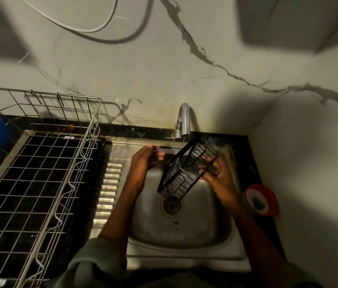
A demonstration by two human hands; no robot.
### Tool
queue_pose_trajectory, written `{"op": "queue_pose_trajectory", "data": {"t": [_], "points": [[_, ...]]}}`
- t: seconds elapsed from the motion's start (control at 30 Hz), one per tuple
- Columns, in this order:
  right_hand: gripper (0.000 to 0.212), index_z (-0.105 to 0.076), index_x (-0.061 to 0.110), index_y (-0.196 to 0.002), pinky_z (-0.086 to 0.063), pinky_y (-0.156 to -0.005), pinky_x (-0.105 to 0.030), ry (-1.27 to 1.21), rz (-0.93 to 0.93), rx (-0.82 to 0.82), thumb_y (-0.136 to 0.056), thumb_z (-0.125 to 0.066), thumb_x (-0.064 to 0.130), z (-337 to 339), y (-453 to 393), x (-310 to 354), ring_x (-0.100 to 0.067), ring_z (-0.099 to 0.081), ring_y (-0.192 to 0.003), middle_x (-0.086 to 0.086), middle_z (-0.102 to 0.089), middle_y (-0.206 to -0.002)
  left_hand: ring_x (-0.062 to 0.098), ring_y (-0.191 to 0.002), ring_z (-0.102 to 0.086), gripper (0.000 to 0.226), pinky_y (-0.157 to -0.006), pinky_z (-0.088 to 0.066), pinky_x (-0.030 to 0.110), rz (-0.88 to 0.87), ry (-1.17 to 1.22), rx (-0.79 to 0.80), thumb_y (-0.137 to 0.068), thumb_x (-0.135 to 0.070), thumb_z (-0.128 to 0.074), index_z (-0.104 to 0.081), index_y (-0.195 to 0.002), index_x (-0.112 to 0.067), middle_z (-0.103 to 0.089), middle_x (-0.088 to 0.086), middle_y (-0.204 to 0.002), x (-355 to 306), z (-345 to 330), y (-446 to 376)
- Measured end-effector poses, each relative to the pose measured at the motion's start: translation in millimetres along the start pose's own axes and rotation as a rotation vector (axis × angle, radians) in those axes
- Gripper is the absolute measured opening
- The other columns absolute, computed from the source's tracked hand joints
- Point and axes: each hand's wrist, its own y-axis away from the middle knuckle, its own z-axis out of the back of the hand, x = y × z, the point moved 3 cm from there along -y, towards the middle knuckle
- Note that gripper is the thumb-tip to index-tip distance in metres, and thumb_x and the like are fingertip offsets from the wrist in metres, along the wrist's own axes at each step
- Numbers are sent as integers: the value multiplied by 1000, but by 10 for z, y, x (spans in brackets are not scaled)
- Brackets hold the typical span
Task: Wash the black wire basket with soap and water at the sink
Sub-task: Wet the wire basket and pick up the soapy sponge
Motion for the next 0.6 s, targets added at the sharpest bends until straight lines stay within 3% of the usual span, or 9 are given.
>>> {"op": "queue_pose_trajectory", "data": {"t": [0.07, 0.13, 0.2, 0.27, 0.37, 0.43, 0.53, 0.6], "points": [[47, -55, 18, -117, -60, -85, -34, 109, -18, -21, -82, -72, -10, -33, 37, -88, -12, -67, -102, -12, -66, -123, 28, -99, -76, 41, -91, -57, 38, -11, -49, 120, -111, -39, -45, -73, -117, -11, -80, 12, -104, -190, -106, -24], [45, -57, 31, -106, -58, -86, -51, 230, -7, -30, -72, -81, 15, -132, -1, -144, -20, -67, -97, -6, -68, -109, 26, -102, -74, 33, -84, -58, 29, -28, -160, 184, -110, -37, -50, -73, -116, -15, -79, 6, -103, -266, -232, -17], [44, -55, 39, -97, -59, -79, -45, 399, -10, -32, -62, -81, 37, -243, -82, -129, -18, -66, -92, 6, -66, -98, 19, -109, -68, 16, -75, -51, 14, -63, -306, 197, -106, -32, -58, -67, -116, -24, -72, -7, -108, -297, -345, 26], [45, -56, 35, -98, -60, -76, -38, 478, 2, -66, -64, -86, 35, -331, -162, -13, -14, -66, -91, 10, -67, -97, 16, -118, -61, 32, -81, -50, 10, -72, -441, 257, -100, -28, -69, -58, -130, -25, -63, -3, -127, -263, -408, 70], [48, -60, 31, -104, -59, -77, -32, 468, 44, -108, -67, -91, 34, -393, -302, 133, -10, -64, -94, 11, -68, -103, 27, -139, -49, 71, -110, -48, 38, -180, -813, 256, -89, -40, -81, -50, -150, -21, -40, 7, -158, -131, -304, -8], [51, -60, 29, -109, -58, -77, -30, 462, 52, -152, -69, -90, 35, -368, -359, 196, -12, -61, -98, 9, -64, -108, 33, -142, -42, 78, -112, -46, 52, -262, -999, 182, -82, -53, -81, -50, -149, -27, -27, 7, -162, -89, -248, -17], [53, -59, 31, -113, -57, -79, -31, 430, 56, -141, -70, -89, 36, -310, -411, 243, -11, -60, -101, 11, -62, -110, 31, -140, -40, 77, -116, -37, 55, -400, -1069, 75, -80, -64, -74, -52, -143, -26, -36, 8, -154, -203, -355, 39], [57, -59, 30, -113, -52, -79, -23, 385, 61, -82, -66, -91, 36, -303, -431, 230, -6, -59, -102, 13, -62, -110, 25, -135, -47, 71, -119, -30, 52, -436, -1038, 49, -83, -59, -72, -53, -142, -25, -51, 5, -144, -327, -454, 56]]}}
